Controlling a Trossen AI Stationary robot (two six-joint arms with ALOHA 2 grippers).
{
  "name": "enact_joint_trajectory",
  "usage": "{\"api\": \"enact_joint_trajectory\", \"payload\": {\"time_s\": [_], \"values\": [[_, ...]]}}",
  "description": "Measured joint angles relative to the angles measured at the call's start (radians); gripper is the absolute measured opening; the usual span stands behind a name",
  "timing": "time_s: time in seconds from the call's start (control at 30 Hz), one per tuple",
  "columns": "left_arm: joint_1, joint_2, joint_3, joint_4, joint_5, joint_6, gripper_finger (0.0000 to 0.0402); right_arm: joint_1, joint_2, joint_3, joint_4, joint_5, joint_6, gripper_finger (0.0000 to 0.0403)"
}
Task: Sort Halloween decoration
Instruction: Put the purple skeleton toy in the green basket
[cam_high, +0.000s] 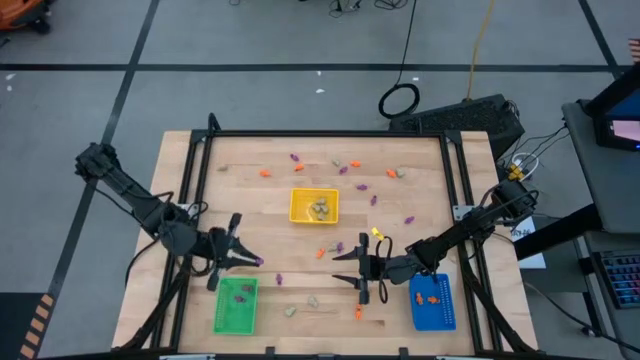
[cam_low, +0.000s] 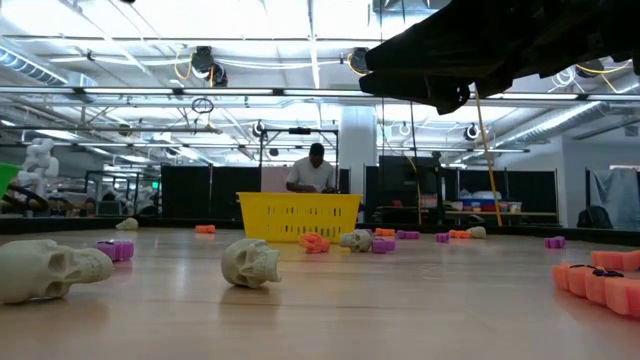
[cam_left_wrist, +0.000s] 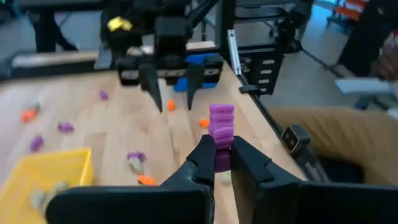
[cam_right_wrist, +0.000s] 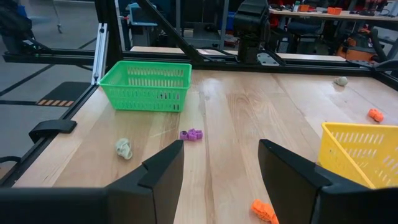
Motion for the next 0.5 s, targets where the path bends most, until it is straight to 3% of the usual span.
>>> {"api": "enact_joint_trajectory", "payload": {"time_s": [0.33,0.5], "values": [[-0.007,0.000,0.000,0.002,0.027,0.614,0.0022,0.000,0.000,0.000,0.000,0.000,0.000,0.0192],[-0.006,0.000,0.000,0.005,0.022,0.833,0.0022,0.000,0.000,0.000,0.000,0.000,0.000,0.0192]]}}
